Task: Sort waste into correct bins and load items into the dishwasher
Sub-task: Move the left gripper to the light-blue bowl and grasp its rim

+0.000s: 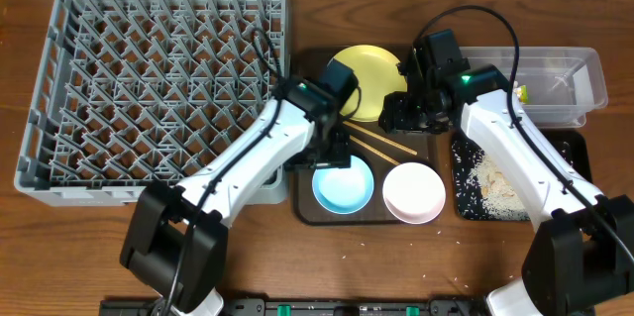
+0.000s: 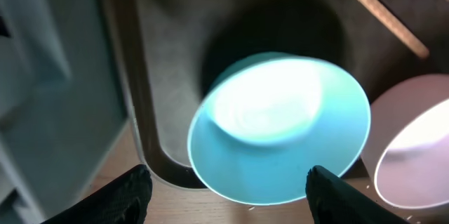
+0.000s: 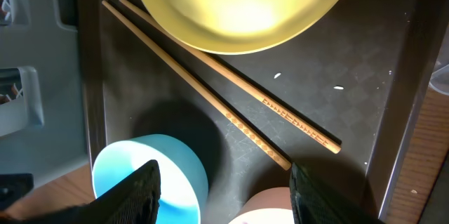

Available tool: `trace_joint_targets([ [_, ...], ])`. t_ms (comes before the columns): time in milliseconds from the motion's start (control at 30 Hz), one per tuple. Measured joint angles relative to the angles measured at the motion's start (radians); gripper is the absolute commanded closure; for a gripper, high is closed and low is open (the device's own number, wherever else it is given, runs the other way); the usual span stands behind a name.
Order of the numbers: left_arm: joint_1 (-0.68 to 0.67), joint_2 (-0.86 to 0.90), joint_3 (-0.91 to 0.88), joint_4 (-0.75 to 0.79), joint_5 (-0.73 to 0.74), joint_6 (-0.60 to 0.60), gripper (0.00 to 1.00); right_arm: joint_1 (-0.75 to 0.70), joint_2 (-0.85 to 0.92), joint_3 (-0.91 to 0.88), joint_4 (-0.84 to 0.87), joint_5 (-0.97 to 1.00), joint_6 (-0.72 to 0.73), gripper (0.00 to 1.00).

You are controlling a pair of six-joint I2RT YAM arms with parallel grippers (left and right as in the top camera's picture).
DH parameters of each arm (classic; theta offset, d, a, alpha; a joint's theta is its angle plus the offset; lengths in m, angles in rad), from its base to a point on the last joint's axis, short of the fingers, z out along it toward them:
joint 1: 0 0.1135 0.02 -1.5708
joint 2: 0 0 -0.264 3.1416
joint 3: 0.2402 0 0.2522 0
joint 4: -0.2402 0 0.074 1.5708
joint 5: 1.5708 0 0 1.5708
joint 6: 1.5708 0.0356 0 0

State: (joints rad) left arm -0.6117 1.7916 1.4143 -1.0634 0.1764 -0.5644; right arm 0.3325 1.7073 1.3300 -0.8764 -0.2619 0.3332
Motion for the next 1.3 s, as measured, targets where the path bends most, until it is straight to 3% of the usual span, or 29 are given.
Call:
trace_joint_targets([
  [333, -0.017, 0.001, -0.007, 0.034, -0.085, 0.049, 0.29, 0.000, 0.000, 0.000, -0.001, 0.000, 0.000, 0.43],
  [467, -0.017, 0.002, -0.055, 0.081, -0.087, 0.081, 0.37, 0.000, 0.000, 0.000, -0.001, 0.000, 0.000, 0.43],
  [733, -0.017, 0.008, -0.153, 0.163, -0.082, 0.109, 0.37, 0.000, 0.000, 0.000, 0.001, 0.000, -0.001, 0.43],
  [933, -0.017, 0.008, -0.200, 0.222, -0.071, 0.117, 0.55, 0.000, 0.000, 0.000, 0.003, 0.000, -0.003, 0.42],
  [1300, -0.017, 0.008, -0.230, 0.257, -0.116, 0.121, 0.60, 0.000, 0.000, 0.000, 0.004, 0.000, -0.004, 0.43],
])
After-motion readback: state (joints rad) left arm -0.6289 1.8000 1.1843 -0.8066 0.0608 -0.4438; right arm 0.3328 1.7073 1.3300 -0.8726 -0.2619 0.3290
